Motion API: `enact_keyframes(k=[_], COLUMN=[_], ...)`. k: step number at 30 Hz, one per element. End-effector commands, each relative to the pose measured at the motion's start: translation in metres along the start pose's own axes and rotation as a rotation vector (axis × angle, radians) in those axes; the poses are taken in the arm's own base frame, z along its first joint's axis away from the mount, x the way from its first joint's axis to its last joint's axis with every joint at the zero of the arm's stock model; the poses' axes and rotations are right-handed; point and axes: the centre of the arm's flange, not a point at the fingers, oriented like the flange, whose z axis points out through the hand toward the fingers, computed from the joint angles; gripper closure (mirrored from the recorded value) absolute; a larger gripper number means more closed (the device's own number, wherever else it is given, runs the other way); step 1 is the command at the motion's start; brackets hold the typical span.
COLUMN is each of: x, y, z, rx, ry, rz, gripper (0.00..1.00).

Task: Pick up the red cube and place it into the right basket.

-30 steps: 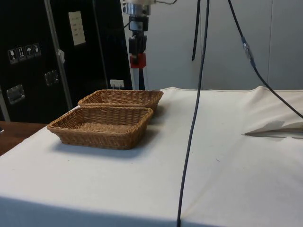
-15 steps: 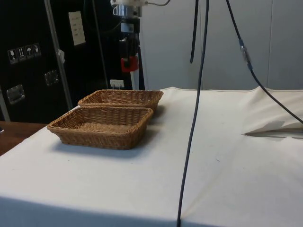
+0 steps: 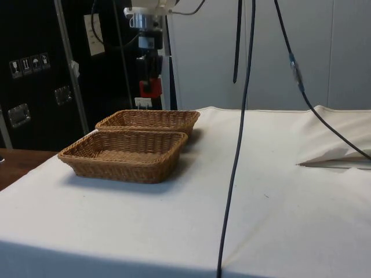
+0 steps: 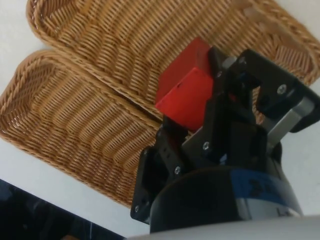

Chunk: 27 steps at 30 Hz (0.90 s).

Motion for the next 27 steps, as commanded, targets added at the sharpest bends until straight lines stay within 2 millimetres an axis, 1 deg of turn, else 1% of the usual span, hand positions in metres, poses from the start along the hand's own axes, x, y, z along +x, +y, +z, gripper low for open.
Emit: enact_keyframes(k=[1,2,3,4,7,9,11,13,18,20,24,27], x=[0.000,0.000,0.000,0.001,0.001,0.001,0.001,0.000,0.000,0.000,0.002,0.002], y=[-0.005,0.000,-0.006,-0.008,-0.010,-0.010,-0.011,-0.011,-0.015,-0.015,-0.023,-0.024], z=[0.004,0.000,0.007,0.010,0.018,0.029,0.025,0.041,0.056,0.057,0.069,0.071], rx=[-0.008,0.000,-0.007,-0.005,0.000,0.002,0.007,0.002,0.008,0.012,0.013,0.016], ry=[0.006,0.000,0.005,0.003,-0.001,-0.003,-0.010,-0.005,-0.005,-0.015,-0.006,-0.015], rz=[0.006,0.000,0.009,0.011,0.018,0.026,0.019,0.031,0.040,0.039,0.053,0.052], gripper=[0.97,0.97,0.97,0.97,0.97,0.97,0.97,0.97,0.97,0.97,0.97,0.97])
